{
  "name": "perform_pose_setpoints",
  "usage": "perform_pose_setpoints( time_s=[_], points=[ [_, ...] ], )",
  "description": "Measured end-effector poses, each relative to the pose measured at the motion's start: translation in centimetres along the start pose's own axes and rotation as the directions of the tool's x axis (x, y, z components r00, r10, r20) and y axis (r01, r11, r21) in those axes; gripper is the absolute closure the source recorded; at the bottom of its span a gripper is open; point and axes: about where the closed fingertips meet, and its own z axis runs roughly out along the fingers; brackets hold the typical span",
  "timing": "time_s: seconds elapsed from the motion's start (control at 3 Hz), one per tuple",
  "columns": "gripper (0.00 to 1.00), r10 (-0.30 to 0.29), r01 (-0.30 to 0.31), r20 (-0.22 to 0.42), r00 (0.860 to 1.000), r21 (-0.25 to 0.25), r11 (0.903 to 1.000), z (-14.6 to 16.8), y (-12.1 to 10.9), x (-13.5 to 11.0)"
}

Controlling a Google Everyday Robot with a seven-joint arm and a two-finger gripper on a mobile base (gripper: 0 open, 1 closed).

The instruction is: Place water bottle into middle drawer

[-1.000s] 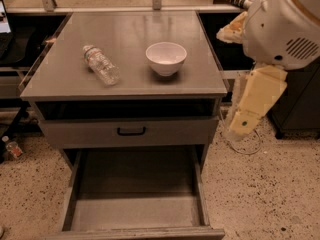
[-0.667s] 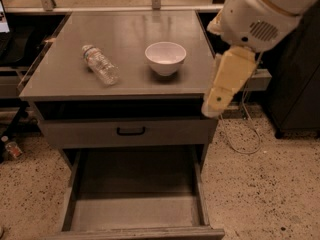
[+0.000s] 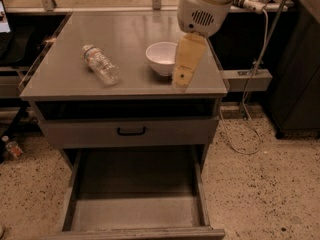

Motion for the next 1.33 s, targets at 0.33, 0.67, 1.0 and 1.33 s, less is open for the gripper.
perform_pose_setpoints(
  time_s=[0.33, 0.67, 1.0, 1.33],
  points=[
    [0.00, -0.007, 0.007, 0.009, 1.000, 0.003, 1.0000, 0.3, -0.2, -0.6],
    [0.00, 0.005, -0.004, -0.008, 1.000, 0.027, 0.9996, 1.6, -0.3, -1.5],
    [0.00, -0.014, 0.018, -0.043, 0.999, 0.085, 0.9962, 3.5, -2.2, -6.1],
    [0.00, -0.013, 0.016, -0.044, 0.999, 0.085, 0.9962, 3.5, -2.2, -6.1]
  ],
)
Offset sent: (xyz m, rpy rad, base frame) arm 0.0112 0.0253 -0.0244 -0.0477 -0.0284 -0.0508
